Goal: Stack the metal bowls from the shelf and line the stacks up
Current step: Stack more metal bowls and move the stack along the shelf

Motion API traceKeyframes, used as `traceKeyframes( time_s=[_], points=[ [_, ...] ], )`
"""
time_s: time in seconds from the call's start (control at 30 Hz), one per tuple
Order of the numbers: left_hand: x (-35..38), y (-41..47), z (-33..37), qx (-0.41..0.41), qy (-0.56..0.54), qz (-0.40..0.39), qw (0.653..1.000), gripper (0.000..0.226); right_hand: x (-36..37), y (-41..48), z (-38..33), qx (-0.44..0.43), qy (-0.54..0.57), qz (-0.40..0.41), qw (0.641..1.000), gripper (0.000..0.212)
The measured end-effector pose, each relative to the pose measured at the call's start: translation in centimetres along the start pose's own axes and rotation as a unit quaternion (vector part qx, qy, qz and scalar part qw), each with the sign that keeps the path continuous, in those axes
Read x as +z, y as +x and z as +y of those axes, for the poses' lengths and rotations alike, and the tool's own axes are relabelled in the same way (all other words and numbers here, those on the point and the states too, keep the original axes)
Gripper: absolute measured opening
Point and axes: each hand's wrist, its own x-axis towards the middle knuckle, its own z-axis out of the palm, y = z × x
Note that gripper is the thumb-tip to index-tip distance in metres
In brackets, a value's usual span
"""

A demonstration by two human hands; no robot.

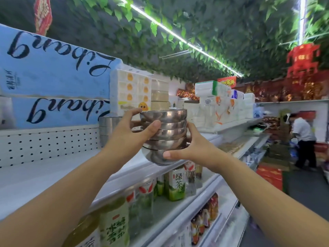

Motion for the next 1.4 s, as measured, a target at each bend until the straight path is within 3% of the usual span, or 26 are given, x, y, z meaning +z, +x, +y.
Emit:
traceKeyframes(
  time_s=[0.13, 0.33, 0.43, 0.57, 0.7, 0.83, 1.0, 1.23, 1.3, 1.4],
  points=[
    [2.2, 3.3, -1.3, 0.001, 0.014, -0.03, 0.999, 0.08, -2.4, 1.5, 2.1, 0.009, -0.005, 0.02, 1.0, 0.117],
    [5.3, 8.2, -3.0, 0.008, 0.016, -0.066, 0.998, 0.076, -5.4, 4.4, 4.9, 0.03, -0.01, 0.059, 0.998, 0.121],
    [6.7, 10.1, -3.9, 0.011, 0.029, -0.09, 0.995, 0.052, -6.5, 5.7, 6.4, 0.031, -0.003, 0.065, 0.997, 0.11],
    [8.1, 12.1, -5.1, 0.011, 0.066, -0.101, 0.993, 0.025, -7.2, 8.7, 9.0, 0.028, -0.005, 0.06, 0.998, 0.116],
    [9.5, 14.5, -6.5, -0.013, 0.081, -0.082, 0.993, 0.024, -8.1, 12.6, 12.0, 0.021, -0.009, 0.034, 0.999, 0.124],
    [12.1, 16.7, -8.0, -0.027, 0.092, -0.039, 0.995, 0.035, -9.9, 16.3, 15.2, -0.003, 0.006, 0.004, 1.0, 0.113],
    [16.6, 21.3, -10.8, -0.014, 0.154, 0.041, 0.987, 0.037, -13.6, 21.5, 20.2, -0.022, 0.027, -0.036, 0.999, 0.117],
    [22.8, 28.2, -15.5, -0.04, 0.206, 0.07, 0.975, 0.037, -18.5, 28.7, 26.7, -0.02, 0.034, -0.086, 0.996, 0.109],
    [24.0, 29.7, -16.9, -0.043, 0.214, 0.068, 0.974, 0.031, -19.2, 30.4, 28.5, -0.014, 0.04, -0.101, 0.994, 0.101],
    [25.4, 31.4, -18.8, -0.044, 0.241, 0.069, 0.967, 0.019, -20.1, 32.6, 30.8, -0.009, 0.026, -0.121, 0.992, 0.111]
  ],
)
